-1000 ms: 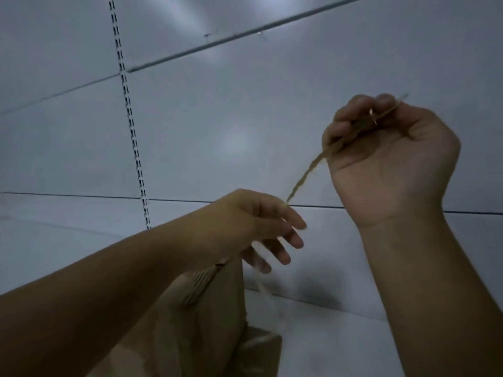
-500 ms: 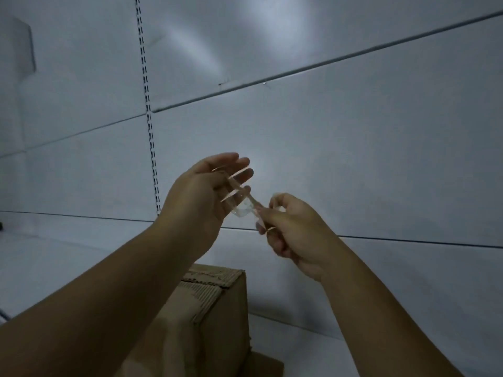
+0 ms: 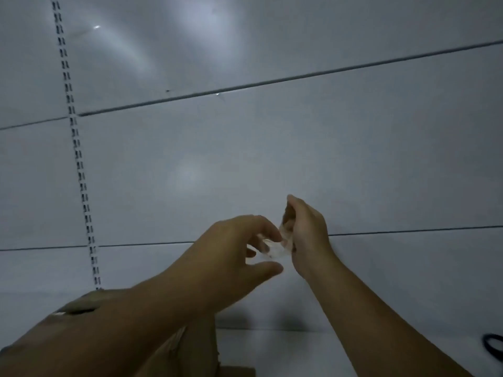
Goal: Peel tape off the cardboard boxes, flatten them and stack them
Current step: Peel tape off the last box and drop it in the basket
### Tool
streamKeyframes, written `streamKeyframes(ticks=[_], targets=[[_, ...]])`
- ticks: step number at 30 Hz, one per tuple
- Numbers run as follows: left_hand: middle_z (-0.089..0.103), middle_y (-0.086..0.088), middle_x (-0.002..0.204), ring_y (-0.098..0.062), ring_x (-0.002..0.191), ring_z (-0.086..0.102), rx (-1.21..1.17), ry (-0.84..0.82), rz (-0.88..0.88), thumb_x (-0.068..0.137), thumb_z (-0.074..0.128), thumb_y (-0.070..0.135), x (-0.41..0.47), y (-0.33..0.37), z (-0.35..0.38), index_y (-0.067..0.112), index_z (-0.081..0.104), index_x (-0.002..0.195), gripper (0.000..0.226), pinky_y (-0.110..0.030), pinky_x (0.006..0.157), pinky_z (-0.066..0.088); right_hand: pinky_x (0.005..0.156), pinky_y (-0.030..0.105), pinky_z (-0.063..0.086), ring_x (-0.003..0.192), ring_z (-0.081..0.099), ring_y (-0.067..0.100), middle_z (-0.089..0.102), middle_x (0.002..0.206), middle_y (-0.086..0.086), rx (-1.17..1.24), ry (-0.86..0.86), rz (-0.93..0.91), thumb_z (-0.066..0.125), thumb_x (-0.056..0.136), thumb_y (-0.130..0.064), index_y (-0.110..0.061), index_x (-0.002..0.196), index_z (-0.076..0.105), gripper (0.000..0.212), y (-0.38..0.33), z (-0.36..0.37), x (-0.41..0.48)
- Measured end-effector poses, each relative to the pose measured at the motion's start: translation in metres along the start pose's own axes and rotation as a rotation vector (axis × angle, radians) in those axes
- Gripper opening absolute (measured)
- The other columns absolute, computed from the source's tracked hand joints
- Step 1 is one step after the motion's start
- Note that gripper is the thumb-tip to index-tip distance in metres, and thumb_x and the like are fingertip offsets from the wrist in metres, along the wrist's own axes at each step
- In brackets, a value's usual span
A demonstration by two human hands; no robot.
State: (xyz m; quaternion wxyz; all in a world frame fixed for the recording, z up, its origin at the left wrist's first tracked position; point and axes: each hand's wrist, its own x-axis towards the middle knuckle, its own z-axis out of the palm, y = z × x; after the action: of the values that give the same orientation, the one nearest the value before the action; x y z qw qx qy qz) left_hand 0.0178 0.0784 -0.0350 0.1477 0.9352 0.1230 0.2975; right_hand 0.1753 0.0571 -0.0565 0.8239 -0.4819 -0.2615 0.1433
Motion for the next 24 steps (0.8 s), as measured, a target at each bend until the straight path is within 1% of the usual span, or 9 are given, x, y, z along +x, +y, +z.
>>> streamKeyframes(ticks=[3,5,7,9,12,15,18,21,24], targets=[[0.068,0.02,0.082,0.004,0.076,0.065,-0.12,0.22,0.195,0.084,0.067,0.016,0.021,0.008,0.003,0.027,0.073,0.097,0.018,-0.009,0.073,0.051,0.039,0.018,0.024,0.04,0.033,0.01,0.04,0.045,-0.004,-0.063,-0.033,-0.026,0.051,0.096,-0.026,-0.014,0.062,0.055,0.036,-0.007,-0.035,0.001],[0.07,0.017,0.08,0.004,0.07,0.066,-0.269,0.263,0.236,0.086,0.064,0.016,0.041,0.021,0.01,0.024,0.073,0.099,0.017,-0.013,0.069,0.054,0.038,0.019,0.029,0.039,0.037,0.009,0.042,0.049,-0.003,-0.092,-0.03,-0.055,0.052,0.096,-0.025,-0.013,0.067,0.05,0.032,-0.022,-0.065,-0.004],[0.073,0.01,0.083,0.001,0.068,0.068,-0.376,0.259,0.265,0.089,0.062,0.019,0.063,0.037,0.021,0.026,0.068,0.108,0.021,-0.024,0.07,0.057,0.039,0.019,0.038,0.042,0.049,0.009,0.05,0.056,-0.001,-0.083,0.019,-0.072,0.056,0.094,-0.021,-0.013,0.071,0.048,0.026,-0.043,-0.1,-0.013],[0.073,0.008,0.086,-0.001,0.067,0.069,-0.406,0.231,0.297,0.091,0.059,0.022,0.083,0.052,0.034,0.026,0.067,0.108,0.02,-0.027,0.072,0.056,0.042,0.018,0.046,0.049,0.061,0.01,0.059,0.064,0.003,-0.043,0.089,-0.107,0.059,0.091,-0.011,-0.013,0.076,0.048,0.019,-0.069,-0.137,-0.025],[0.071,0.01,0.084,0.0,0.066,0.068,-0.451,0.12,0.329,0.091,0.058,0.025,0.101,0.082,0.061,0.025,0.07,0.091,0.012,-0.027,0.071,0.055,0.05,0.018,0.053,0.059,0.068,0.015,0.065,0.071,0.009,-0.113,0.236,-0.19,0.061,0.086,0.003,-0.012,0.077,0.048,0.023,-0.112,-0.194,-0.054],[0.065,0.019,0.075,0.007,0.063,0.062,-0.473,0.033,0.413,0.091,0.057,0.03,0.101,0.118,0.095,0.028,0.069,0.089,0.013,-0.016,0.063,0.046,0.057,0.019,0.056,0.06,0.068,0.014,0.065,0.076,0.011,-0.287,0.333,-0.246,0.061,0.083,0.01,-0.009,0.075,0.051,0.023,-0.15,-0.237,-0.088],[0.062,0.02,0.078,0.008,0.072,0.054,-0.448,-0.007,0.533,0.09,0.057,0.032,0.092,0.154,0.127,0.026,0.072,0.096,0.017,-0.005,0.064,0.035,0.059,0.019,0.056,0.063,0.068,0.015,0.065,0.08,0.012,-0.457,0.429,-0.281,0.061,0.081,0.013,-0.006,0.077,0.056,0.02,-0.18,-0.274,-0.113],[0.067,0.016,0.082,0.002,0.079,0.061,-0.463,-0.117,0.597,0.089,0.058,0.032,0.084,0.188,0.154,0.028,0.072,0.095,0.015,-0.009,0.071,0.043,0.059,0.017,0.054,0.064,0.068,0.015,0.065,0.083,0.013,-0.691,0.515,-0.275,0.062,0.08,0.014,-0.004,0.078,0.062,0.018,-0.2,-0.309,-0.128],[0.066,0.02,0.072,0.006,0.071,0.065,-0.487,-0.19,0.635,0.089,0.059,0.031,0.084,0.213,0.179,0.034,0.068,0.098,0.013,-0.003,0.061,0.043,0.061,0.016,0.055,0.067,0.068,0.014,0.068,0.081,0.009,-0.945,0.528,-0.263,0.067,0.079,0.008,-0.005,0.079,0.066,0.013,-0.214,-0.343,-0.133]])
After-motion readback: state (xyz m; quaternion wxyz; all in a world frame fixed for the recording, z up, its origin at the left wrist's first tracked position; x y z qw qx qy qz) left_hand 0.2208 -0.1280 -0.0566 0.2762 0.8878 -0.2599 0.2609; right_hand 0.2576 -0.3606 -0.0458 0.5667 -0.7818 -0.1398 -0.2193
